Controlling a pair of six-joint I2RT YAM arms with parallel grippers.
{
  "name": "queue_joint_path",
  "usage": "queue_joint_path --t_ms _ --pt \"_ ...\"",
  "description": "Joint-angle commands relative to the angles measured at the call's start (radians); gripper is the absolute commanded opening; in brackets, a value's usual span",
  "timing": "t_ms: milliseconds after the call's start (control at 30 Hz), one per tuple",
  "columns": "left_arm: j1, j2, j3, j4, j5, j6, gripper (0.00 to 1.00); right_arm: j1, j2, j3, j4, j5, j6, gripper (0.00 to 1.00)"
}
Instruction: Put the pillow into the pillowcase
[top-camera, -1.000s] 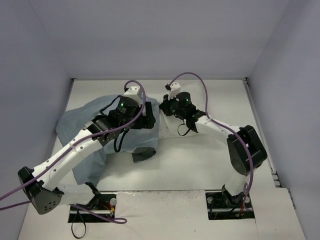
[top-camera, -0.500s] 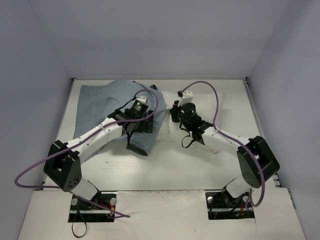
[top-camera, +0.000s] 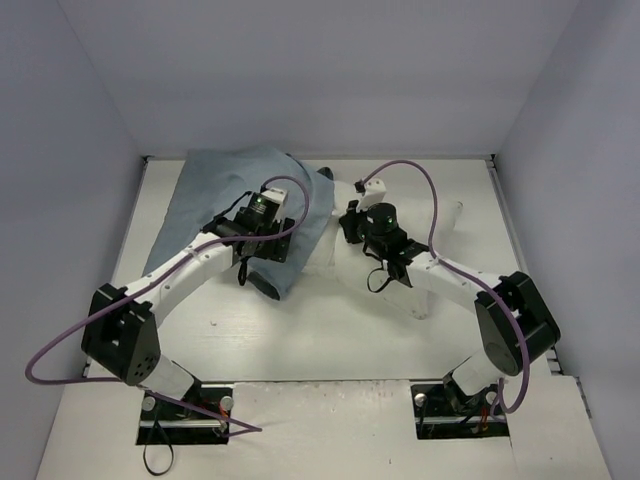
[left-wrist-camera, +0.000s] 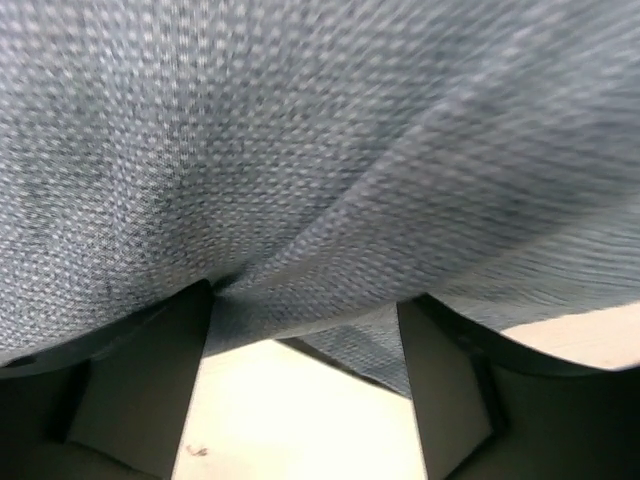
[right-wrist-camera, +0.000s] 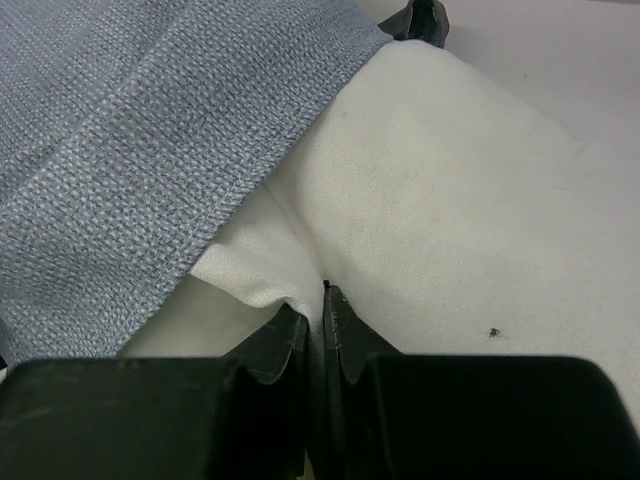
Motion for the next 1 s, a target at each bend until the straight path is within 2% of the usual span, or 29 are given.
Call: queue_joint_path --t_ms 0,33,67,100,167,200,267,300,333,400,433,500,633,667,733,767,800,833,867,967 --pt "0.021 0.016 0.002 -0.002 -0.056 0.065 0.65 -0.008 0.004 0.035 -0.001 -0.025 -0.011 0.00" --pt "0.024 0.024 0.010 -0.004 -0.058 0.068 0.56 -0.008 0.008 0.037 0.001 -0.025 -0.004 0.00" --pt "0.026 0.038 0.025 -0.014 -0.053 0.066 0.06 -0.005 0.009 0.040 0.001 -0.017 0.000 0.00" --pt "0.023 0.038 0.045 -0.051 -0.034 0.045 0.00 -0.003 0.009 0.041 0.001 -0.011 0.003 0.00" --pt "-0.009 -0.002 0.115 -0.089 -0.009 0.005 0.00 0.009 0.005 0.043 0.001 0.045 0.011 0.00" --pt "-0.032 -0.023 0.148 -0.134 0.011 -0.068 0.00 0.014 0.003 0.043 0.001 0.062 0.012 0.00" --pt "-0.110 -0.087 0.223 -0.145 0.153 -0.162 0.00 0.021 -0.005 0.040 0.001 0.102 0.031 0.00" --pt "-0.138 -0.101 0.235 -0.134 0.198 -0.264 0.00 0.029 -0.006 0.038 0.001 0.130 0.040 0.00" --pt "-0.159 -0.109 0.232 -0.116 0.295 -0.311 0.00 0.032 -0.006 0.032 0.002 0.142 0.048 0.00" --pt "-0.149 -0.115 0.150 -0.035 0.381 -0.401 0.00 0.049 -0.006 0.024 0.014 0.165 0.065 0.00" --pt "-0.131 -0.074 0.086 -0.016 0.366 -0.428 0.00 0.073 0.001 0.008 0.031 0.196 0.083 0.00" --pt "-0.123 -0.048 0.055 -0.004 0.372 -0.435 0.00 0.087 0.006 0.004 0.036 0.203 0.098 0.00" --pt "-0.095 -0.037 0.071 0.002 0.364 -0.428 0.00 0.115 0.011 -0.009 0.042 0.226 0.111 0.00" --pt "-0.094 -0.048 0.100 -0.007 0.344 -0.416 0.04 0.115 0.006 -0.013 0.042 0.226 0.111 0.00" --pt "-0.094 -0.083 0.149 -0.077 0.281 -0.384 0.36 0.115 0.000 -0.016 0.042 0.222 0.100 0.00" --pt "-0.094 -0.094 0.178 -0.103 0.202 -0.371 0.50 0.115 -0.006 -0.022 0.044 0.222 0.094 0.00" --pt "-0.094 -0.105 0.235 -0.126 0.162 -0.359 0.69 0.116 -0.008 -0.023 0.042 0.210 0.083 0.00" --pt "-0.094 -0.106 0.263 -0.170 0.122 -0.333 0.74 0.115 -0.008 -0.023 0.042 0.202 0.075 0.00" --pt "-0.088 -0.103 0.292 -0.192 0.050 -0.318 0.75 0.115 -0.009 -0.025 0.042 0.194 0.071 0.00" --pt "-0.077 -0.079 0.383 -0.240 -0.030 -0.261 0.75 0.115 -0.012 -0.028 0.042 0.171 0.060 0.00"
